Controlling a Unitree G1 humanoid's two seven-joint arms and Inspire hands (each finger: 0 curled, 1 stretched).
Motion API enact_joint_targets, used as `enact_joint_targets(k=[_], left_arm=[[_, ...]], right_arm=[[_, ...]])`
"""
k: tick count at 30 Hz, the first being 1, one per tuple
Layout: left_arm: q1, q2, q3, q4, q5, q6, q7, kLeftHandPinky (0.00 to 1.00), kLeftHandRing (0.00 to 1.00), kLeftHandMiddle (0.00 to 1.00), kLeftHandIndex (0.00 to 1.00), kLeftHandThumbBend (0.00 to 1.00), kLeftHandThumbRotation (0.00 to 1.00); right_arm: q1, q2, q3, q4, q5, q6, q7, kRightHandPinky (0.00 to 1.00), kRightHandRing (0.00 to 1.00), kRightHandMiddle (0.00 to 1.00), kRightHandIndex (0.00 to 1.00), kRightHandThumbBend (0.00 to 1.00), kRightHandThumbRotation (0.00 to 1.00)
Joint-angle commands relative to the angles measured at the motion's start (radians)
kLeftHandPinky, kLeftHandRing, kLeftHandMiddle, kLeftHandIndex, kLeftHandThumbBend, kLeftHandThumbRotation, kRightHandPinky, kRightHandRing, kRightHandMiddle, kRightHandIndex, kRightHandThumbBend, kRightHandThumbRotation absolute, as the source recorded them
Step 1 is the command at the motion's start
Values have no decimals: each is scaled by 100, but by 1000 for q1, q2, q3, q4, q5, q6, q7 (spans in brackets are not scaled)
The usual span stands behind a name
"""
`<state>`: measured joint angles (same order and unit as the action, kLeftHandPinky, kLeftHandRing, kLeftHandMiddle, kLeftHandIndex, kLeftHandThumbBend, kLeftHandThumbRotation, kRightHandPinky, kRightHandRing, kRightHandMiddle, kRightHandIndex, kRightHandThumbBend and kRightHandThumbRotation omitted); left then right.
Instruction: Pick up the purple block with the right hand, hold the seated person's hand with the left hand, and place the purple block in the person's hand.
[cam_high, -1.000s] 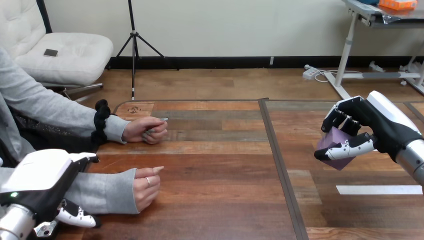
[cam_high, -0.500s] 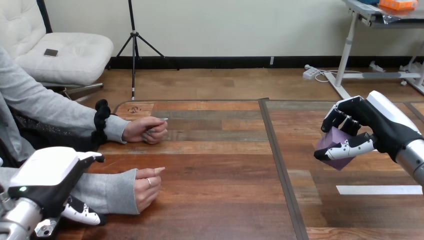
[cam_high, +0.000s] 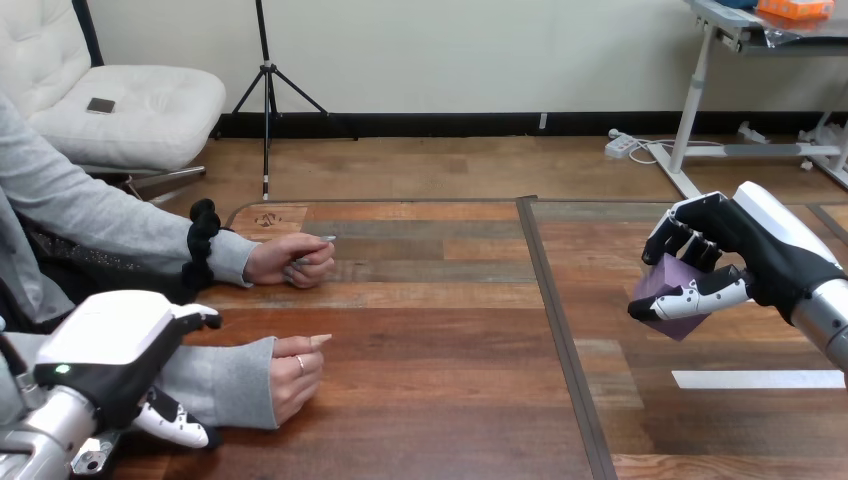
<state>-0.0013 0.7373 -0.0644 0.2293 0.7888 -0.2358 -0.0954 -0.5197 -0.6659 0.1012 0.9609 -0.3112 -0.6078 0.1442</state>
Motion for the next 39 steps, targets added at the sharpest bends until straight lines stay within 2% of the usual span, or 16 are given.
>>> enact_joint_targets(k=[1,4,13,20,25,30,39], left_arm=[[-92,32,-21,27,-12,-24,1,76,79,80,79,100,20],[-105,34,-29,42,-14,-39,-2,75,78,80,79,100,19],[-137,36,-48,84,-33,-69,-32,73,76,78,77,100,19],[-162,25,-61,105,-56,-40,-93,69,74,76,75,100,16],[-171,19,-67,117,-58,-31,-104,62,72,74,73,100,12],[-177,21,-80,105,-56,-8,-137,54,67,71,71,100,8],[-183,23,-102,98,-36,17,-142,47,59,64,65,98,3]], right_arm=[[-63,-28,-32,-19,28,-24,4,37,39,43,43,83,0],[-65,-28,-33,-12,29,-33,6,37,39,43,43,83,0],[-62,-31,-33,-30,22,-14,2,37,39,43,43,83,0],[-58,-31,-36,-40,24,-4,4,37,39,43,43,83,0],[-60,-32,-37,-37,26,-11,8,37,40,43,43,83,0],[-60,-32,-38,-38,26,-14,6,37,39,43,43,83,0],[-58,-32,-42,-45,29,-3,10,37,40,43,43,82,0]])
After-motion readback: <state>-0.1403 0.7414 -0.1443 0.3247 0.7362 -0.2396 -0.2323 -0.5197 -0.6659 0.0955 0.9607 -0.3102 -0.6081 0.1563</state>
